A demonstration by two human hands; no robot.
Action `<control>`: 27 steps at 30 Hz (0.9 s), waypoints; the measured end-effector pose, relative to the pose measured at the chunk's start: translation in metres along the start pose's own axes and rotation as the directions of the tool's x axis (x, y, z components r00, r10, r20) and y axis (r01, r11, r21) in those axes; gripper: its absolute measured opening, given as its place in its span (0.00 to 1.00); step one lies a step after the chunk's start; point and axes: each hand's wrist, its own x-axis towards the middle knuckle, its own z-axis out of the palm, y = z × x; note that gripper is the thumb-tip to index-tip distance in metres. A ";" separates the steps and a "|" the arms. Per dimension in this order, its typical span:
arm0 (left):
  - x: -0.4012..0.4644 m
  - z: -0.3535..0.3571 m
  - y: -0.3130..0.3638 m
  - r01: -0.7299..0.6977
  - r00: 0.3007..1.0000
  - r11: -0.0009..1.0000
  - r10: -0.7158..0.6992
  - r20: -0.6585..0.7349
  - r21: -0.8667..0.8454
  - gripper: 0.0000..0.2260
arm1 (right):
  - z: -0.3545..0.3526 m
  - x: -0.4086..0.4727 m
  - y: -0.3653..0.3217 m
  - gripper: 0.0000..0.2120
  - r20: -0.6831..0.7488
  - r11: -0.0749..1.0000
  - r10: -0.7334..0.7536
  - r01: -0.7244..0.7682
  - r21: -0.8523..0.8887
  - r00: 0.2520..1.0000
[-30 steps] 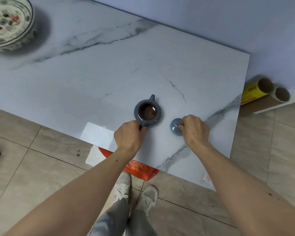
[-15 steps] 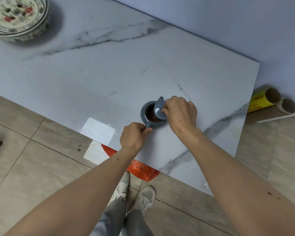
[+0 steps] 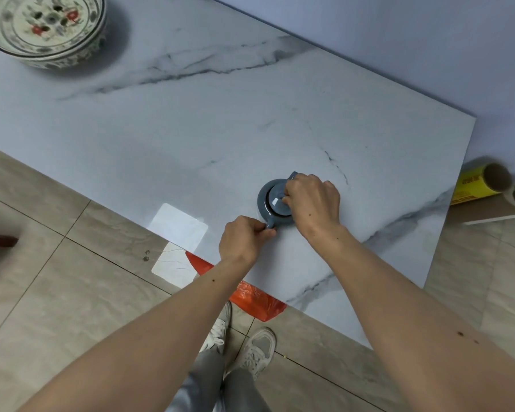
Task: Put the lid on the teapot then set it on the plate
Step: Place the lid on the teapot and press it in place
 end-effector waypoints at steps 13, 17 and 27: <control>-0.001 0.004 -0.004 -0.045 0.999 0.997 0.045 -0.011 -0.058 0.11 | 0.011 -0.006 0.006 0.09 0.004 0.957 0.067 -0.065 0.281 0.998; -0.002 0.003 -0.004 -0.040 0.999 0.997 0.040 -0.012 -0.069 0.11 | 0.016 -0.010 0.007 0.07 0.006 0.894 0.142 -0.130 0.428 0.990; -0.008 0.015 0.004 0.000 1.000 0.997 0.001 0.011 -0.082 0.08 | 0.022 -0.025 0.013 0.10 0.005 0.801 0.177 -0.147 0.580 0.984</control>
